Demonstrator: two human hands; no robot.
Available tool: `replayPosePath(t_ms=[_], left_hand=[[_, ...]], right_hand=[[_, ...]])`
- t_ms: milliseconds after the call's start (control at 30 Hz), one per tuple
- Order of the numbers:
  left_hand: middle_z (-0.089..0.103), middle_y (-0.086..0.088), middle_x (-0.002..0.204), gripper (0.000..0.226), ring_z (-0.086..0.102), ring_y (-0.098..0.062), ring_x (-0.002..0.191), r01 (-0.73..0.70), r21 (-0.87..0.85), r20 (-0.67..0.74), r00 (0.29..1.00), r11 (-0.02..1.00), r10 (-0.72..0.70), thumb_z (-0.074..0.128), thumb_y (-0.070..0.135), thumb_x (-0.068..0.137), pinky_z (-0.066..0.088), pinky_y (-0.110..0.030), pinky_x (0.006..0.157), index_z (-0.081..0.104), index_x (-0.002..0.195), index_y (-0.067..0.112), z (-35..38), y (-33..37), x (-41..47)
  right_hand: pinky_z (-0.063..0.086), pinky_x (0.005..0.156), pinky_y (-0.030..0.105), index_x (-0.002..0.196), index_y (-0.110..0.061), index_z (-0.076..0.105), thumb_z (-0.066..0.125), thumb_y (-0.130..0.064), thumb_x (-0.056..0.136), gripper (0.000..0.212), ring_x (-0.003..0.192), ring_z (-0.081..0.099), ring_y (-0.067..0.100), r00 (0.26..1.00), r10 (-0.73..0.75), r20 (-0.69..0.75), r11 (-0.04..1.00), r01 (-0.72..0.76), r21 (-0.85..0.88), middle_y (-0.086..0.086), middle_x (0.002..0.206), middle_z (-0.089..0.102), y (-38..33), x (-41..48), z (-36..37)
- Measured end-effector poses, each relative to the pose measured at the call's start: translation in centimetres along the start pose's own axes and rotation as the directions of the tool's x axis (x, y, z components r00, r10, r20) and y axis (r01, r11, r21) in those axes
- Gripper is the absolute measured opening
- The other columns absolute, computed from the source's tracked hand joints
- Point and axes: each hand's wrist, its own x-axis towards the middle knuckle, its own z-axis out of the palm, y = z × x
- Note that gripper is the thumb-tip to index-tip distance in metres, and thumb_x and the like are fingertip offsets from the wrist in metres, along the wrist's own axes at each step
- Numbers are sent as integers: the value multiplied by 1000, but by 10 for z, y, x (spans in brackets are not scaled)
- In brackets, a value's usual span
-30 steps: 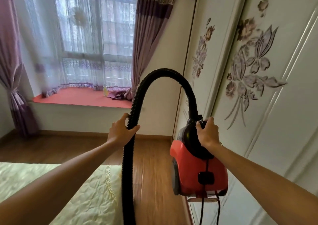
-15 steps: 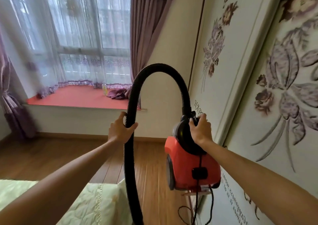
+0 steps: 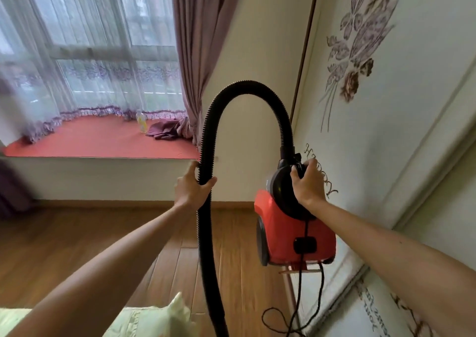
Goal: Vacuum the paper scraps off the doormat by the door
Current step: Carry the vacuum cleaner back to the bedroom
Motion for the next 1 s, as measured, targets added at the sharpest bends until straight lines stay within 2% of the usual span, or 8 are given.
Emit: replayPosePath(t_ms=[133,267,400,533,700,767,867,1000], left_hand=[[70,-12,88,46,66,-19,62,24,2,31,999,1000,-24,76,30,86,49,-25,52,52,124,19,32,-10,64],[72,-13,85,43,68,-27,66,47,38,19,999,998,-47,76,33,84,56,-35,61,52,118,23,56,-22,118],[71,-10,80,41,67,-27,65,75,71,18,997,995,-76,75,36,84,56,-37,62,51,116,25,80,-34,162],[71,-11,85,43,68,-24,63,98,73,51,993,992,-102,74,36,86,57,-36,58,48,118,25,109,-54,201],[72,-12,89,43,69,-27,66,140,85,74,986,986,-147,75,34,86,61,-42,62,47,118,26,156,-81,257],[71,-12,89,42,69,-27,67,167,87,85,981,982,-174,74,34,86,59,-38,59,47,117,26,179,-95,277],[70,-11,90,39,65,-22,64,215,110,104,968,970,-226,73,31,88,45,-24,49,48,117,22,216,-115,305],[68,0,94,33,61,-11,63,269,126,121,951,955,-284,70,31,90,37,-19,46,48,115,23,268,-148,328]], right_hand=[[38,52,22,115,-3,44,50,-27,101,29,74,57,21,999,17,28,1000,-17,8,1,83,53,11,58,40],[43,56,25,116,-3,44,50,-29,101,30,77,62,25,997,49,61,999,-50,9,5,84,57,24,105,75],[49,67,34,117,-5,44,50,-29,100,30,83,61,25,995,69,78,997,-71,23,5,90,56,34,147,109],[39,53,21,115,-5,44,50,-28,100,28,78,60,24,993,83,84,996,-84,5,6,88,57,50,187,147],[46,57,32,117,-8,43,48,-32,101,30,82,65,29,979,149,139,989,-149,-9,13,96,64,85,240,209],[48,59,34,117,-10,43,47,-34,101,29,82,66,29,972,164,166,986,-162,-22,12,95,65,105,259,237],[46,60,29,118,-8,43,46,-32,101,30,84,65,26,961,197,193,980,-192,-42,10,96,64,135,282,277],[51,59,28,118,-6,45,47,-29,102,29,82,68,27,952,232,200,973,-228,-46,11,93,66,178,303,332]])
